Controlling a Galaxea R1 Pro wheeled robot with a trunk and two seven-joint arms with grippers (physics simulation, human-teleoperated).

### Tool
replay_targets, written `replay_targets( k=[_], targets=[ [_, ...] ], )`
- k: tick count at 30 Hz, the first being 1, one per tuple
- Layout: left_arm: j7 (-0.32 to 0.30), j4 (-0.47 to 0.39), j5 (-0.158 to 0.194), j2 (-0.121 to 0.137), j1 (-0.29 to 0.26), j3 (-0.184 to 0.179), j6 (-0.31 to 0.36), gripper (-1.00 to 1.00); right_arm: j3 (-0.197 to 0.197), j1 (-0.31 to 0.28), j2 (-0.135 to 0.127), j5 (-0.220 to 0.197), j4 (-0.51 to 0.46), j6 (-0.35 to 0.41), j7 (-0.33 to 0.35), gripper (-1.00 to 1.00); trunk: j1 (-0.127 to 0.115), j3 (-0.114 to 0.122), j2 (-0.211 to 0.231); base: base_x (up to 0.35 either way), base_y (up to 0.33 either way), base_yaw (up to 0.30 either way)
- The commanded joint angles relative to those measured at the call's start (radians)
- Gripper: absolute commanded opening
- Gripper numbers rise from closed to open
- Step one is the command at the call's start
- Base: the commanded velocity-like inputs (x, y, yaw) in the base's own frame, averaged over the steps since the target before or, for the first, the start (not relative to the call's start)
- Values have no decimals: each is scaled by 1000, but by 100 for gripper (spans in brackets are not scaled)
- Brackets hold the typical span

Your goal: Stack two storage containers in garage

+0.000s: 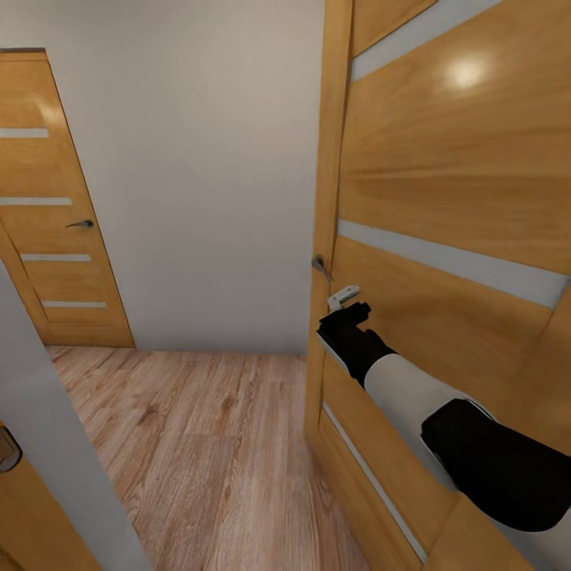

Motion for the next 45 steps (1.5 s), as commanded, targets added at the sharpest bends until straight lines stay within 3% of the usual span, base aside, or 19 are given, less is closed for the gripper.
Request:
replay_targets(
  k=[1,13,19,27,32,45],
  targets=[
    [-1,-1,8,0,0,0,-2,100,3,-1,-14,2,0,12,-8,100,0,-1,-1,0,0,0],
    [-1,0,8,0,0,-1,-2,100,1,-1,-76,2,-3,7,-8,100,0,-1,-1,0,0,0],
    [-1,-1,8,0,0,-1,-2,100,0,-1,-131,2,-7,5,-8,100,0,-1,-1,0,0,0],
    [-1,-1,8,0,0,-1,-2,100,-1,-1,-178,2,-11,3,-8,100,0,-1,-1,0,0,0],
    [-1,0,8,0,0,-1,-2,100,-1,-1,-199,2,-12,0,-8,100,0,-1,-1,0,0,0],
    [-1,0,8,0,0,0,-2,100,-1,-1,-223,2,-12,-2,-3,100,0,-1,-1,0,0,0]
  ],
)
